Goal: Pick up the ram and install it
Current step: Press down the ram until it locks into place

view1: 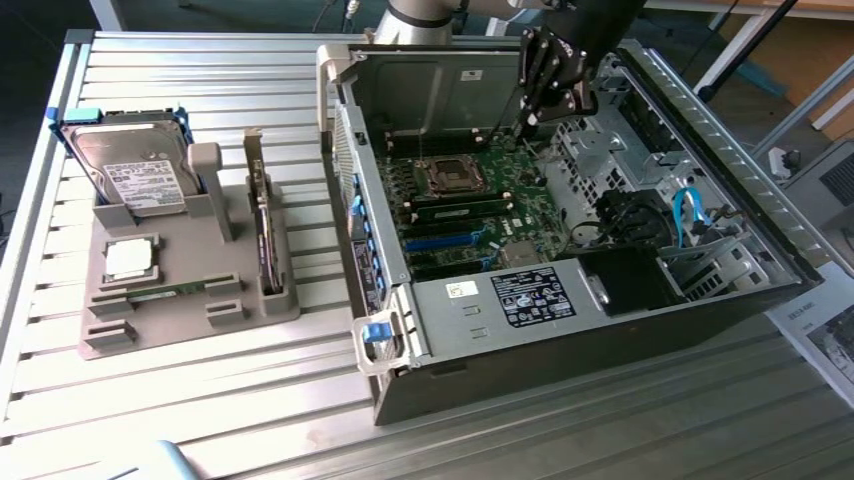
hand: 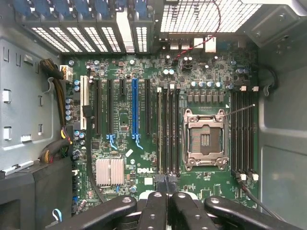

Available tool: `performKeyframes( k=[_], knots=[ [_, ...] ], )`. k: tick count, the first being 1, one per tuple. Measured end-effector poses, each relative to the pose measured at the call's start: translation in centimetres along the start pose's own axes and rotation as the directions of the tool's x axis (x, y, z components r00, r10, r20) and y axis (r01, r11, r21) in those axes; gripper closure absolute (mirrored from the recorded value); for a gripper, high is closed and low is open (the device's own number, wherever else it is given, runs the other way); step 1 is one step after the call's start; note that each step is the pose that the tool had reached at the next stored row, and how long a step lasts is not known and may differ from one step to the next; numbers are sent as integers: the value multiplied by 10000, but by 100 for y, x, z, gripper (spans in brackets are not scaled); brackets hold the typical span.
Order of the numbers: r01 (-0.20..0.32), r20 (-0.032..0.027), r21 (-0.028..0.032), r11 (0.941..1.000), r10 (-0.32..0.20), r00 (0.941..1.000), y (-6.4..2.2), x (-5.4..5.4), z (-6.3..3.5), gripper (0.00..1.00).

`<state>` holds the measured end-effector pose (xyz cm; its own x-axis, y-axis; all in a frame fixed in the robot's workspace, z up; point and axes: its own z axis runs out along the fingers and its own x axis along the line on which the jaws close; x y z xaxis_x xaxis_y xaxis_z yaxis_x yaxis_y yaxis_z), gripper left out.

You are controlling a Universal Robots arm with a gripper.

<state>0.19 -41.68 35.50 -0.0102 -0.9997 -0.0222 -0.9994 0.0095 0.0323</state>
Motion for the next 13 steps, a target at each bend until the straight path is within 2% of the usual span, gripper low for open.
performKeyframes(
  k=[9, 13],
  knots=[
    [0, 0, 0, 10000, 0, 10000, 0, 0, 0, 90],
    [-506, 15, 10, 9987, 506, 9987, -1, 0, -1, 90]
  ],
)
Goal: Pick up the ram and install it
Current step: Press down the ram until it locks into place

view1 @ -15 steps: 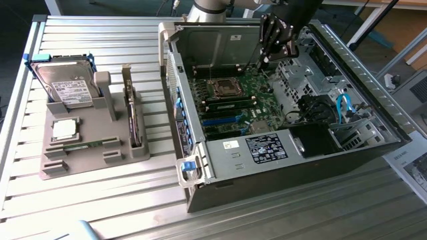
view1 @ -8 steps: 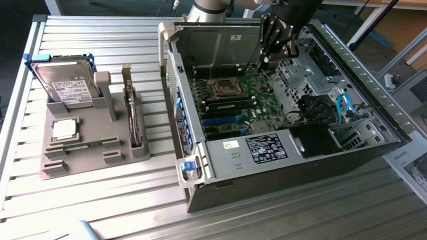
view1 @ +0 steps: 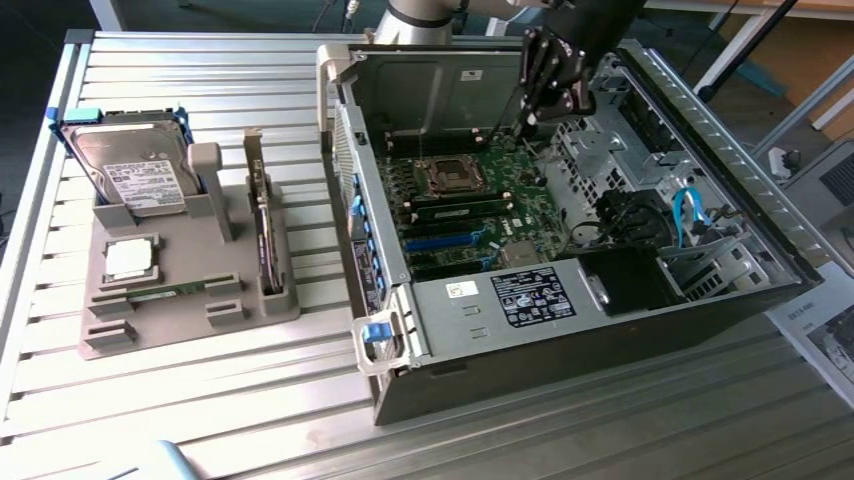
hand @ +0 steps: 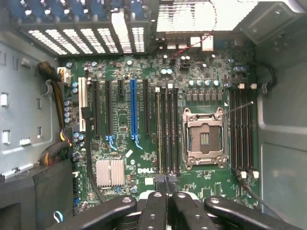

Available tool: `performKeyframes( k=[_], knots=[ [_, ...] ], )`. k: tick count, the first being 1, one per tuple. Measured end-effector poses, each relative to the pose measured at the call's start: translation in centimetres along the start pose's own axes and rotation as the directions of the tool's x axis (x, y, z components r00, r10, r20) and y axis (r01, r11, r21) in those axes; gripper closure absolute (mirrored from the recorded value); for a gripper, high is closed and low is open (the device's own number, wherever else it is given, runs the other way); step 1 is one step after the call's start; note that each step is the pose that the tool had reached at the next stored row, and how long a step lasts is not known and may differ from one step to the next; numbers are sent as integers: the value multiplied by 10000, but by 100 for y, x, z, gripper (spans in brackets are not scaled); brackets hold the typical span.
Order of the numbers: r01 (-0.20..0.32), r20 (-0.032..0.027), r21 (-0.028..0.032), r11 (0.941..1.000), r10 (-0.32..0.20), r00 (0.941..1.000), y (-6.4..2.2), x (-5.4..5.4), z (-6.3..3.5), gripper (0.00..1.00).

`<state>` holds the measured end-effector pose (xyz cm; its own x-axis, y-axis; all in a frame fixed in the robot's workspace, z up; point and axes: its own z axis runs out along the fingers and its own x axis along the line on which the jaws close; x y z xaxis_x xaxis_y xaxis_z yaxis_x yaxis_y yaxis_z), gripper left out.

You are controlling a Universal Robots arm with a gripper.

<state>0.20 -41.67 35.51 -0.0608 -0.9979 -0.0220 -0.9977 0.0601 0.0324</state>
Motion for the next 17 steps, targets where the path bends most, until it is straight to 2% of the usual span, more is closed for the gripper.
performKeyframes(
  k=[3, 4, 8, 9, 10, 12, 14, 16, 17],
  knots=[
    [-594, 21, 13, 9982, 594, 9982, 0, 0, 1, 90],
    [-899, 31, 19, 9960, 899, 9959, 0, 0, 1, 90],
    [-1569, 55, 31, 9876, 1569, 9876, 0, 0, 1, 90],
    [-1920, 67, 37, 9814, 1920, 9814, 0, 0, 1, 90],
    [-2320, 83, 45, 9727, 2320, 9727, 0, 0, 1, 90],
    [-2654, 97, 51, 9641, 2654, 9641, 0, 0, 1, 90],
    [-3345, 126, 65, 9424, 3344, 9423, 0, 0, 1, 90],
    [-4116, 160, 78, 9113, 4115, 9113, 0, 0, 1, 90],
    [-4372, 171, 80, 8993, 4371, 8993, 0, 0, 0, 90]
  ],
)
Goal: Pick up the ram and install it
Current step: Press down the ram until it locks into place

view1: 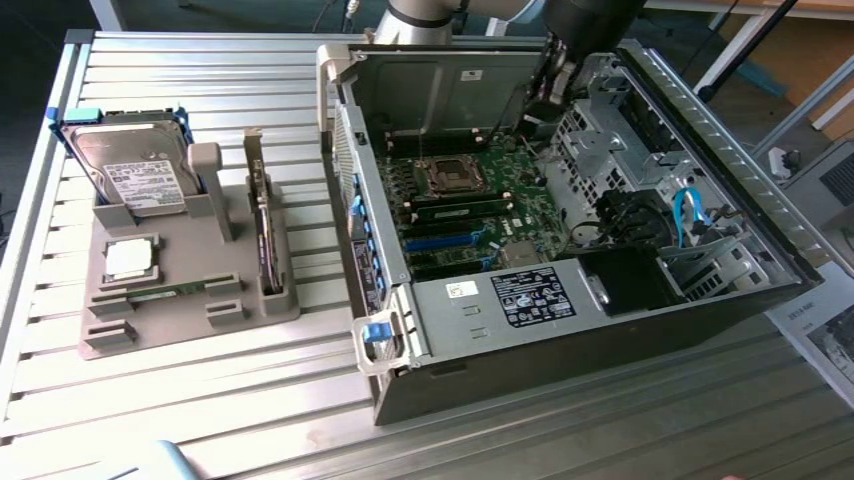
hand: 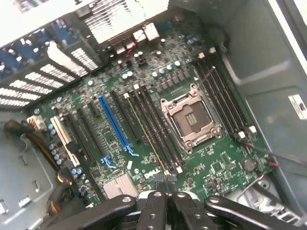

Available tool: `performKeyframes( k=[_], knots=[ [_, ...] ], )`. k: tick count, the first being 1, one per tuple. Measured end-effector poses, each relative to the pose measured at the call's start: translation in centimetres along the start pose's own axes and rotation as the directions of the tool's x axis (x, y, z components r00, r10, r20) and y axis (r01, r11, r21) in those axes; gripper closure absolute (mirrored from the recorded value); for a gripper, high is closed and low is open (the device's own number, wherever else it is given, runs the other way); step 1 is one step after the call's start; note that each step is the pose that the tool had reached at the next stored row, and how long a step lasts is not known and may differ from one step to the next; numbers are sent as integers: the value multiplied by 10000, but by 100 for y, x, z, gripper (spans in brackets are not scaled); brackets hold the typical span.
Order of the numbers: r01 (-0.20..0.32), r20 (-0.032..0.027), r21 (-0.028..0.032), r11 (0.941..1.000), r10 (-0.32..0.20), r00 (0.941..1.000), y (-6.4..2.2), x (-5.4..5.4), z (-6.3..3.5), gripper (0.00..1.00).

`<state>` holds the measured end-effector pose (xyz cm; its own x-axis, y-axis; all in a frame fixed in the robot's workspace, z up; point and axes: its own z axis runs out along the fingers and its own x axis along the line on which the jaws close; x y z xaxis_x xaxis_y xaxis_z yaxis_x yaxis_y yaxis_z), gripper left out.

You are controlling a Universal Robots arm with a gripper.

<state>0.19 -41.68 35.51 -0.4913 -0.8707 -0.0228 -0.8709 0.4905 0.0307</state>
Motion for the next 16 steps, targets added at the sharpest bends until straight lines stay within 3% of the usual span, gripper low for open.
performKeyframes(
  k=[4, 8, 12, 13, 14, 16],
  knots=[
    [-990, 33, 25, 9951, 990, 9951, 0, 0, 0, 90],
    [-1957, 68, 44, 9807, 1957, 9806, 0, 0, 0, 90],
    [-3011, 107, 60, 9536, 3011, 9535, 0, 0, 0, 90],
    [-3237, 116, 63, 9461, 3236, 9461, 0, 0, -1, 90],
    [-3543, 128, 66, 9351, 3542, 9351, 0, 0, 0, 90],
    [-3879, 141, 69, 9217, 3878, 9217, 0, 0, 0, 90]
  ],
)
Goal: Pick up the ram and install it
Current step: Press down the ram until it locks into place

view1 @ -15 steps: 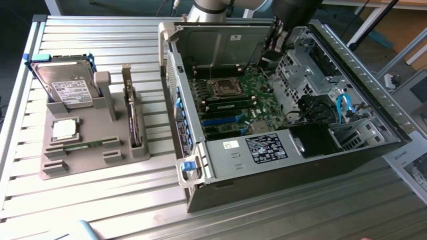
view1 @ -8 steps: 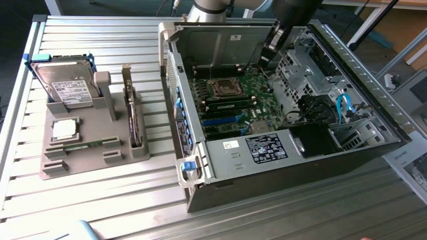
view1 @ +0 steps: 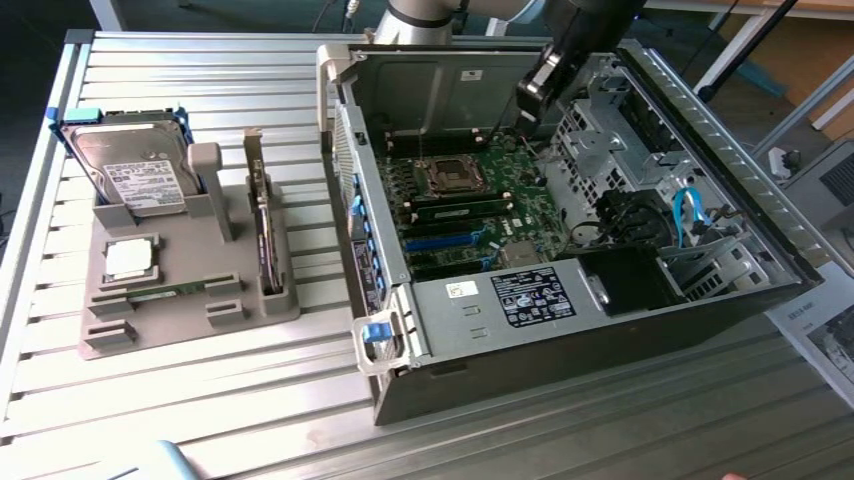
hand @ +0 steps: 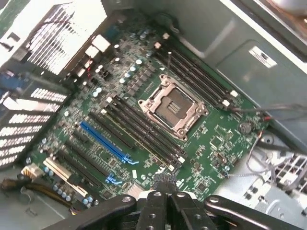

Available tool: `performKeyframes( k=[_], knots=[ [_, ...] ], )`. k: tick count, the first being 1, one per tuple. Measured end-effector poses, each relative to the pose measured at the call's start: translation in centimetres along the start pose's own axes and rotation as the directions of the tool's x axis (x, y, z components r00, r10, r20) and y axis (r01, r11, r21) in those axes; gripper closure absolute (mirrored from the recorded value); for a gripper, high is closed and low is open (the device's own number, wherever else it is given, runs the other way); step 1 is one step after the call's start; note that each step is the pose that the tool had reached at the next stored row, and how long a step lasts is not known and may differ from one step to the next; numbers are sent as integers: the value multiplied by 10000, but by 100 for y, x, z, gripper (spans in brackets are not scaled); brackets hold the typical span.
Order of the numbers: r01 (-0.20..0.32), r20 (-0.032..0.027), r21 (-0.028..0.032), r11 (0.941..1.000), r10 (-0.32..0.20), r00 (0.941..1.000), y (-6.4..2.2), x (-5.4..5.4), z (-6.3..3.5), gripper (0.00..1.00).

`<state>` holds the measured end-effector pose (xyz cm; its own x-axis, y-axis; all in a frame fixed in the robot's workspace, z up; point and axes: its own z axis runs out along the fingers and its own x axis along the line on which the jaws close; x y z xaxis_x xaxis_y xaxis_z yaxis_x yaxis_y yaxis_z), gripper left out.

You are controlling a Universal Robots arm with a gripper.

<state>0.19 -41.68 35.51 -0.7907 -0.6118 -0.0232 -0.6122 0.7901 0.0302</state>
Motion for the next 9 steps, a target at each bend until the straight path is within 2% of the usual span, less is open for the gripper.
performKeyframes(
  k=[3, 6, 9],
  knots=[
    [-764, 25, 17, 9971, 764, 9971, 0, 0, 0, 90],
    [-1488, 48, 32, 9889, 1488, 9889, 0, 0, 0, 90],
    [-2136, 70, 43, 9769, 2136, 9769, 0, 0, 0, 90]
  ],
)
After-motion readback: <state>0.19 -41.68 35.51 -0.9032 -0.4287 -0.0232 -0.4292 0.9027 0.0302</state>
